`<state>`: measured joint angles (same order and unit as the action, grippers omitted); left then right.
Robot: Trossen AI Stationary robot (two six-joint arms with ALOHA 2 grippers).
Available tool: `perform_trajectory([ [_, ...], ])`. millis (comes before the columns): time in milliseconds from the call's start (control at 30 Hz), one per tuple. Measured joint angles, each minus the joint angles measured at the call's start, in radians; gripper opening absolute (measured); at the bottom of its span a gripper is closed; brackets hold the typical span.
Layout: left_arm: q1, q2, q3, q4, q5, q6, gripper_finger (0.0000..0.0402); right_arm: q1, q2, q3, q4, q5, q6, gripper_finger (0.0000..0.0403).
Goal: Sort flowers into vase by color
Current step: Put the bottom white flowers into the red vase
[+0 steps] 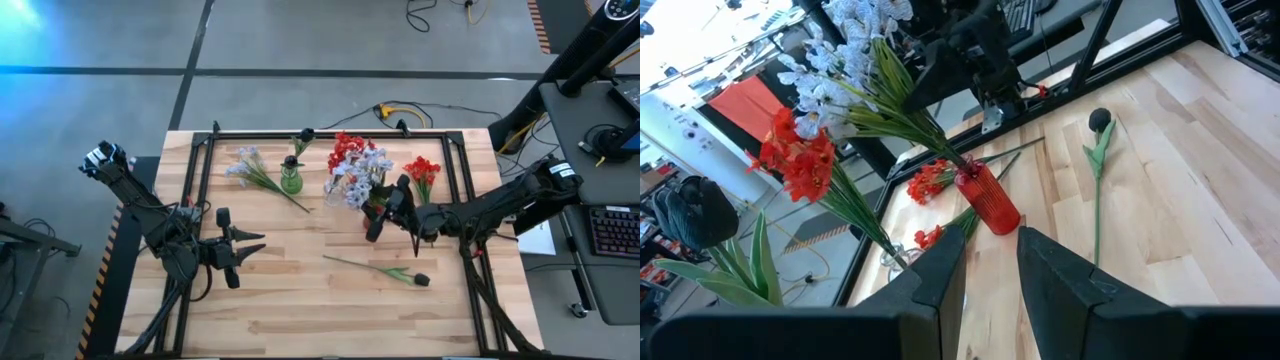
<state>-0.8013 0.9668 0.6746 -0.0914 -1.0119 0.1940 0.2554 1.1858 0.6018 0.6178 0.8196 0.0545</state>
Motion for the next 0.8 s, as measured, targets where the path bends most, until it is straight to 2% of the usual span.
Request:
perform_trajectory([
  [333, 0.000, 0.000, 0.000, 0.000, 0.000, 0.000, 0.0077, 0.002, 0.000, -0.001, -0.091, 0.046, 0.065, 0.0210],
  [800, 0.000, 0.000, 0.000, -0.001, 0.000, 0.000, 0.0077, 0.046, 0.000, -0.002, -0.151, 0.046, 0.113, 0.0210],
])
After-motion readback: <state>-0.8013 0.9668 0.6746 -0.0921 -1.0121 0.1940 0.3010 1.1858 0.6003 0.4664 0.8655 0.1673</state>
